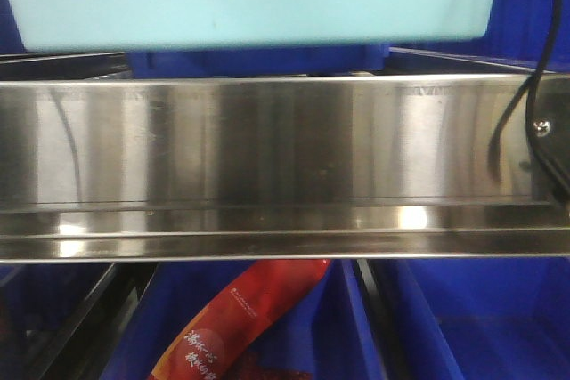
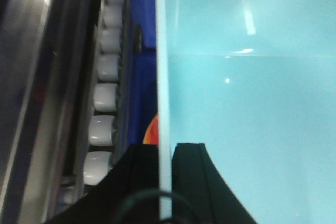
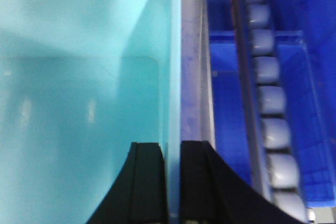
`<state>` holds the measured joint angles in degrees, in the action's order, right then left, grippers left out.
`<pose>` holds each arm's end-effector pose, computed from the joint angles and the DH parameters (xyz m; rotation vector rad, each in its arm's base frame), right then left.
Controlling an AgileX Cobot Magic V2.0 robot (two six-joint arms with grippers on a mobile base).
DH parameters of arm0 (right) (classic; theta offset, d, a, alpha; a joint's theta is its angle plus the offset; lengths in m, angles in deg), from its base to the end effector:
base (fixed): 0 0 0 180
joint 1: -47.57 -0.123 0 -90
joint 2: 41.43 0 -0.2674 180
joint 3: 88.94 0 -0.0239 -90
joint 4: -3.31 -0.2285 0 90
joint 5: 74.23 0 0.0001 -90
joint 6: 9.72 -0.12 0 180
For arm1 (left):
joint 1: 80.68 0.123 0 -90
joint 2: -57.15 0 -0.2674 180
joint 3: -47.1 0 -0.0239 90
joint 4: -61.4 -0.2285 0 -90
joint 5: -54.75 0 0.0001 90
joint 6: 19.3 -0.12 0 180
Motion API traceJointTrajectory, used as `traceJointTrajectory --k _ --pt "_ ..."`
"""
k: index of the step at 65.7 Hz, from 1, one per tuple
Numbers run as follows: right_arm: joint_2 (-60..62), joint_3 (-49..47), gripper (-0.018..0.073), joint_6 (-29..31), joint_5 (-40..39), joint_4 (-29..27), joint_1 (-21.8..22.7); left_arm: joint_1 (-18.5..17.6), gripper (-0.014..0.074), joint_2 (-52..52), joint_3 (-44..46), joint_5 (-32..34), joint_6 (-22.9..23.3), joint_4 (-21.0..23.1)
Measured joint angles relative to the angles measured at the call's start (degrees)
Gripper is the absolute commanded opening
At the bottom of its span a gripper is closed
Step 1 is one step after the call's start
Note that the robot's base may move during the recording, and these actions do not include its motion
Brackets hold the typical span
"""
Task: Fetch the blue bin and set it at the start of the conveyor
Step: 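Lift the teal bin with both grippers and pull it off the shelf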
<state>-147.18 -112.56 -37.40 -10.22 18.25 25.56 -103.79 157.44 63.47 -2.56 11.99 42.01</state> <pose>0.3460 0.1099 0.3392 0.0697 2.4977 0.0127 0.3322 -0.1053 0.3461 -0.0711 2.3913 -0.0097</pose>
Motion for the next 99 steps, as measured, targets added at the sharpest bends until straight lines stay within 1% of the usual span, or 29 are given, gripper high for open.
traceJointTrajectory --k 10,25,34,42,52,66,79,99 --pt "3.1 1.1 -0.0163 -1.9 1.3 3.1 -2.4 -2.3 -0.0111 -3.5 -0.1 -1.6 2.2 -2.5" --pt "8.4 4.4 -0.0163 -6.9 2.2 6.7 -6.4 -5.4 -0.0111 -8.6 -0.5 -4.0 3.5 -4.9" --pt "11.4 4.6 -0.0163 -8.8 3.3 9.1 -9.3 -8.2 -0.0111 -12.8 -4.5 -4.0 7.6 -8.7" --pt "13.7 4.6 -0.0163 -10.8 4.8 12.5 -11.7 -9.9 -0.0111 -15.6 -7.7 -3.2 10.3 -10.1" --pt "15.7 4.6 -0.0163 -11.4 3.5 14.5 -12.5 -10.0 -0.0111 -16.6 -6.8 -1.5 10.9 -10.9" --pt "16.2 1.6 -0.0163 -11.8 3.0 16.4 -12.6 -10.0 -0.0111 -16.6 -2.4 -0.5 10.8 -11.3" --pt "16.3 -0.7 -0.0163 -11.9 2.7 16.5 -12.7 -10.0 -0.0111 -16.6 2.3 -0.6 8.9 -11.8" --pt "16.3 -1.3 -0.0163 -11.8 2.7 16.6 -12.8 -10.0 -0.0111 -16.5 2.9 -1.1 8.5 -11.9"
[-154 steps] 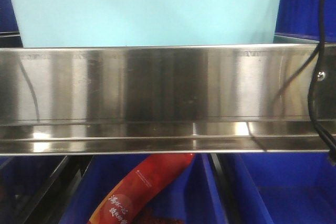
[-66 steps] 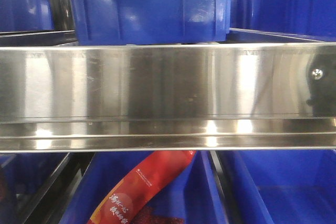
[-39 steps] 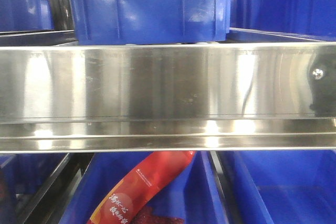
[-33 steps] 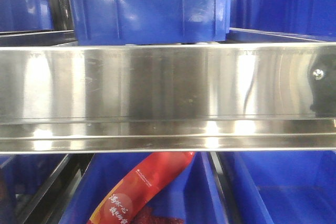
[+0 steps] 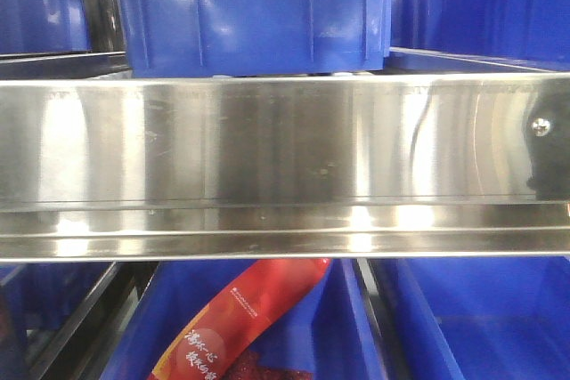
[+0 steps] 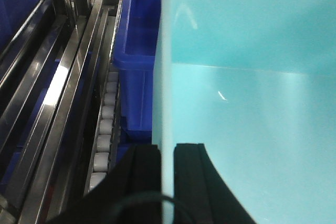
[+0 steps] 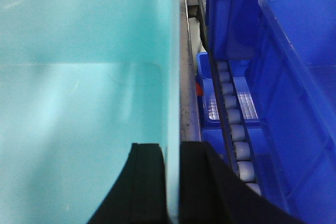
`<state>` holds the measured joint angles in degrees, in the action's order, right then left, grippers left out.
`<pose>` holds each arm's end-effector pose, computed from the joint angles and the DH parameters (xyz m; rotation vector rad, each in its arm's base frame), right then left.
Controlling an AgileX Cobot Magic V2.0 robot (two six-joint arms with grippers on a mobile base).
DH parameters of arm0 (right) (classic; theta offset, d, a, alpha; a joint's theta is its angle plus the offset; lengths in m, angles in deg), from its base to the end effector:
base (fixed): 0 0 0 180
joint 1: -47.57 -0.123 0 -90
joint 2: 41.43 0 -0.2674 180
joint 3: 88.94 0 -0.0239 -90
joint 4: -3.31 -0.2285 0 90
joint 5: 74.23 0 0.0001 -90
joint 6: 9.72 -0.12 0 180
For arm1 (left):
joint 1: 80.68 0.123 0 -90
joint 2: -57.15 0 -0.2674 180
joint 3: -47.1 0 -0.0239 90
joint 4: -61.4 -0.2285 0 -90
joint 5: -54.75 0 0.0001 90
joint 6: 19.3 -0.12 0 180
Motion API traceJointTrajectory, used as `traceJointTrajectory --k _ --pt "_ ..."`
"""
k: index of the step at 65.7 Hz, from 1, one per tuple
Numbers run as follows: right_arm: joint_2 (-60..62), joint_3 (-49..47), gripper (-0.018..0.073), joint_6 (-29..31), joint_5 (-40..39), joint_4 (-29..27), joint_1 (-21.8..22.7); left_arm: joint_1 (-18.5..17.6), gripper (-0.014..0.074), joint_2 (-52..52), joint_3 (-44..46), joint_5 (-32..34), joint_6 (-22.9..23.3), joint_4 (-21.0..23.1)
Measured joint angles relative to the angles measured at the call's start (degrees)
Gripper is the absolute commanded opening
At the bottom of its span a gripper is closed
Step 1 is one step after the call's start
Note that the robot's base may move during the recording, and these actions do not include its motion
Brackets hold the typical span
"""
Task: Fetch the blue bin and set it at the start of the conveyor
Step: 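Lift the teal bin with both grippers and pull it off the shelf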
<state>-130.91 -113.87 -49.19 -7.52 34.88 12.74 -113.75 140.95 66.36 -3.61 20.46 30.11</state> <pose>0.2601 0.1107 0.4457 0.0990 2.1356 0.0561 0.2481 -0.0982 0.4568 -0.0832 2.0177 -0.1349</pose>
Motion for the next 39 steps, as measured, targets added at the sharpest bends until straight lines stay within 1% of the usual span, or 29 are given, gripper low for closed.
traceJointTrajectory --k 39 --pt "0.0 -1.1 -0.0163 0.8 0.4 0.1 0.0 0.0 -0.0111 0.0 0.0 0.0 -0.1 0.2"
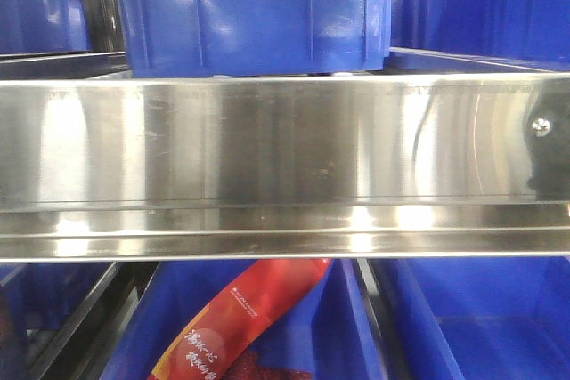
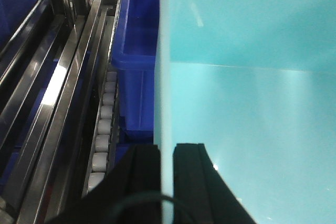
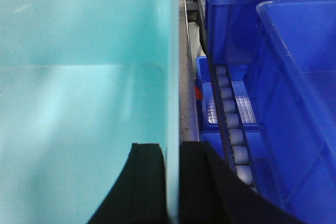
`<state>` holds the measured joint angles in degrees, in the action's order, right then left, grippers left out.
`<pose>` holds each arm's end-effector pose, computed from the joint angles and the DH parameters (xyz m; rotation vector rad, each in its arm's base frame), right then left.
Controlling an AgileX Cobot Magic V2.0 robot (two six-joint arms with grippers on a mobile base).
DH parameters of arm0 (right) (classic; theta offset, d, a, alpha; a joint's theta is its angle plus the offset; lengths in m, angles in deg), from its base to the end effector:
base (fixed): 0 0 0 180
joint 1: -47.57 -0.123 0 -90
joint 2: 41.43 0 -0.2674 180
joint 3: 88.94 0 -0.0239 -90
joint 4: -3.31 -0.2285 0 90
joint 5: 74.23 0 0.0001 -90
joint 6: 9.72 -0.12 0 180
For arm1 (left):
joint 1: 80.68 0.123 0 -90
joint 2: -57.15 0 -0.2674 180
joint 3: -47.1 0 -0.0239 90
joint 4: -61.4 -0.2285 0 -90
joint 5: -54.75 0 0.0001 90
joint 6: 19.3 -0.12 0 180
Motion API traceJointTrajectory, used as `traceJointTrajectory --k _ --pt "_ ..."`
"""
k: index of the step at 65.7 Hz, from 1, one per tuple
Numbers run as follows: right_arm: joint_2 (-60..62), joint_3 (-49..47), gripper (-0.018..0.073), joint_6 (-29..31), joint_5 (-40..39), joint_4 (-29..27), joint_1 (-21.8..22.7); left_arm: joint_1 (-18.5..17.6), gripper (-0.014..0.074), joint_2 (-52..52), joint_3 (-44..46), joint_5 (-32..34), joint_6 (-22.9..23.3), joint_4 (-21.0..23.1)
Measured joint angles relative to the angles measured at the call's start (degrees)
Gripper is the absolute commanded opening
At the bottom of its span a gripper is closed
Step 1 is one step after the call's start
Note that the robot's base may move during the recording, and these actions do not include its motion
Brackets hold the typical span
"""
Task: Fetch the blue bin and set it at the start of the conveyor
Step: 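Lift the teal bin with both grippers and pull it off the shelf, then hold the teal bin in both grippers while driving away from the rack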
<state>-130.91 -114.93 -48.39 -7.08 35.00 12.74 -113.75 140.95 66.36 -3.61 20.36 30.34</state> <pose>0.2589 0.1094 0.4503 0.0925 2.1259 0.0528 0.2480 -0.0985 0.4566 -0.0818 2.0196 -0.1379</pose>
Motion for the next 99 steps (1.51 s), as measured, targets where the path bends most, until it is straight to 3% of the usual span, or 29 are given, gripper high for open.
traceJointTrajectory --k 99 --pt "0.0 0.0 -0.0163 0.1 0.1 0.5 0.0 0.0 -0.0111 0.0 0.0 0.3 0.0 0.0"
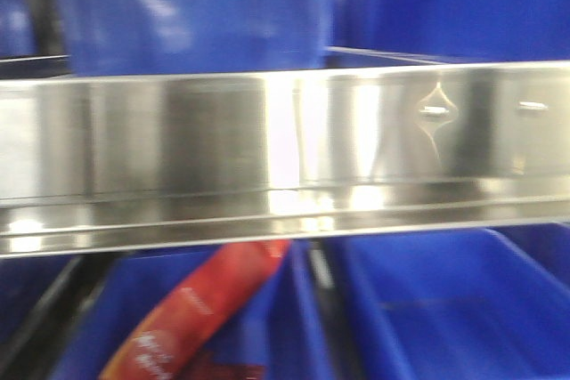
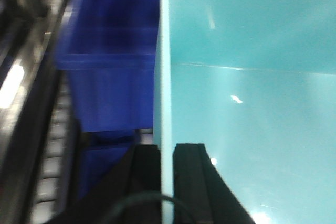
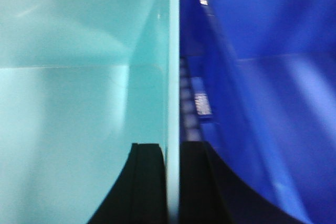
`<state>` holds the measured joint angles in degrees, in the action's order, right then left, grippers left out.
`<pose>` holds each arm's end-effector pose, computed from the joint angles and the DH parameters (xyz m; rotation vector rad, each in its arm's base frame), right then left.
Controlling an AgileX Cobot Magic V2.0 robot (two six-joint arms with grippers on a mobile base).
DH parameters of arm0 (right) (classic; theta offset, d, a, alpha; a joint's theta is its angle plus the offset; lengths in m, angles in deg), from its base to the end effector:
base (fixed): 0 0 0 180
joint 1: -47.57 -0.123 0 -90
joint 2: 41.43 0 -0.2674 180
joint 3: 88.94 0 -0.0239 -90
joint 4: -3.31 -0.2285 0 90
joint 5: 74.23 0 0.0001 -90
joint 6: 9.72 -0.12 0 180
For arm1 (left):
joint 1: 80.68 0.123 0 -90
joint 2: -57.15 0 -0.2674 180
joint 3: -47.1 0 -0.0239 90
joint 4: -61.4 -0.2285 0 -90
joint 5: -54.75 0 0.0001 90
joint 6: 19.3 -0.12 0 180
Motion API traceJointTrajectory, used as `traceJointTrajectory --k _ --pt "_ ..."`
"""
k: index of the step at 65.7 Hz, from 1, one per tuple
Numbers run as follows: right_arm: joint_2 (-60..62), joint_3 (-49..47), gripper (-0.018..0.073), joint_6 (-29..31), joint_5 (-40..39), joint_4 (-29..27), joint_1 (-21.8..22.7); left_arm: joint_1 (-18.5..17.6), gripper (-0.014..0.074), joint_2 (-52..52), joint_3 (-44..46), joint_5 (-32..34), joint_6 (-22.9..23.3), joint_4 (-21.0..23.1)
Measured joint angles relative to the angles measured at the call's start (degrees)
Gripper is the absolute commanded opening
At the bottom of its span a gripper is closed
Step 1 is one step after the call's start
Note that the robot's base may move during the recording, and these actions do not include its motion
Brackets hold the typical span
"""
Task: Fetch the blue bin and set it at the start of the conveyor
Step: 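Hold the teal bin in both grippers while driving away from the rack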
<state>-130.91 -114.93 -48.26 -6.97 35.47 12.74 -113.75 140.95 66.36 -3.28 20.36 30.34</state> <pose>0.2591 0.1085 0.4506 0.0909 2.1232 0.0418 0.2482 -0.0989 0.4571 -0.0797 2.0149 -0.1413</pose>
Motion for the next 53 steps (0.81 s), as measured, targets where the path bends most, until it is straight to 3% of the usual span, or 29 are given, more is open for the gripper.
traceJointTrajectory --k 53 --pt "0.0 0.0 -0.0163 0.0 -0.3 0.4 0.0 0.0 -0.0111 0.0 0.0 0.1 0.0 0.0"
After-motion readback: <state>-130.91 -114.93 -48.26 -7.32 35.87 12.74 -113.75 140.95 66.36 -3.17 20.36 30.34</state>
